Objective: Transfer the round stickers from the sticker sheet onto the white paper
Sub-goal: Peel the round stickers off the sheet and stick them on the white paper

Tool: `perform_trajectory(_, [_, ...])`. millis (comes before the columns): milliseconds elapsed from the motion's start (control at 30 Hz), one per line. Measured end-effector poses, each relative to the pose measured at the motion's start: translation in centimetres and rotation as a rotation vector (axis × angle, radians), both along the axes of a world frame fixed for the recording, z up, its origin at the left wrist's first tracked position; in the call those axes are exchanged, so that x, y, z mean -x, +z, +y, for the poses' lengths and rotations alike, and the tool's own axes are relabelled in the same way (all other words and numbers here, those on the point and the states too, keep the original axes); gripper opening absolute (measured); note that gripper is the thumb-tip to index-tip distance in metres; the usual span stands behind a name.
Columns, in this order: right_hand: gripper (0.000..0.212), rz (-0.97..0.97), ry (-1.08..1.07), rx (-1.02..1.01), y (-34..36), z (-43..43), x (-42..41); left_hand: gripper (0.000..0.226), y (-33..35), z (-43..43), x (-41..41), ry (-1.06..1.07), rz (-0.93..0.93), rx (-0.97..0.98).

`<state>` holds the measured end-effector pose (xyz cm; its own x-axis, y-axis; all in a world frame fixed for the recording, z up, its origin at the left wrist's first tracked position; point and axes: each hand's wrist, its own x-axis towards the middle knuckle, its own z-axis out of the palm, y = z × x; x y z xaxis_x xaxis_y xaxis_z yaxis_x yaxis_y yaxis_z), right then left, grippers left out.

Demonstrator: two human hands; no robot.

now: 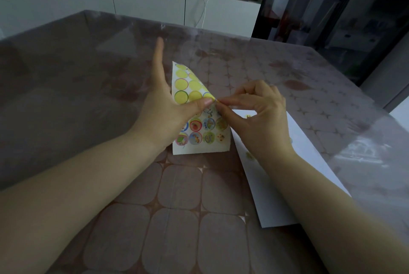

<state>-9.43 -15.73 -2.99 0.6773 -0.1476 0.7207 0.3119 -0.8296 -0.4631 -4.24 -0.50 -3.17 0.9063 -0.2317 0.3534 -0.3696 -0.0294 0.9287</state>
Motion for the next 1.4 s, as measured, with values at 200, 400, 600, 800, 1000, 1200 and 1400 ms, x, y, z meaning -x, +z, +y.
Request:
perform_trajectory(200, [0.006, 0.266, 0.073, -0.288, 0.8, -0.1, 0.8, 0.097, 0.5, 0.1, 0.4, -0.048, -0.223, -0.135])
perform_trajectory(400, [0.006, 0.37, 0.058, -0.465, 1.6, -0.8, 1.0, 0.092, 0.3, 0.2, 0.4, -0.088, -0.202, -0.126])
perform_trajectory(600, [0.013, 0.397, 0.13, -0.594, 1.8, -1.2, 1.0, 0.09, 0.0, 0.2, 0.1, -0.083, -0.16, -0.136])
perform_trajectory(800, [0.008, 0.419, 0.222, -0.617, 1.9, -1.6, 1.1, 0.09, -0.2, 0.1, -0.1, -0.078, -0.113, -0.141])
perform_trajectory(1000, [0.006, 0.42, 0.234, -0.623, 2.2, -1.8, 1.4, 0.087, -0.3, 0.1, 0.0, -0.075, -0.109, -0.155])
perform_trajectory(1200, [0.01, 0.47, 0.221, -0.693, 2.8, -2.1, 1.7, 0.068, 0.0, 0.1, 0.2, -0.057, -0.15, -0.243])
perform_trajectory(1400, [0.007, 0.497, 0.172, -0.593, 3.6, -3.6, 1.9, 0.046, 0.0, 0.2, 0.1, -0.037, -0.1, -0.26])
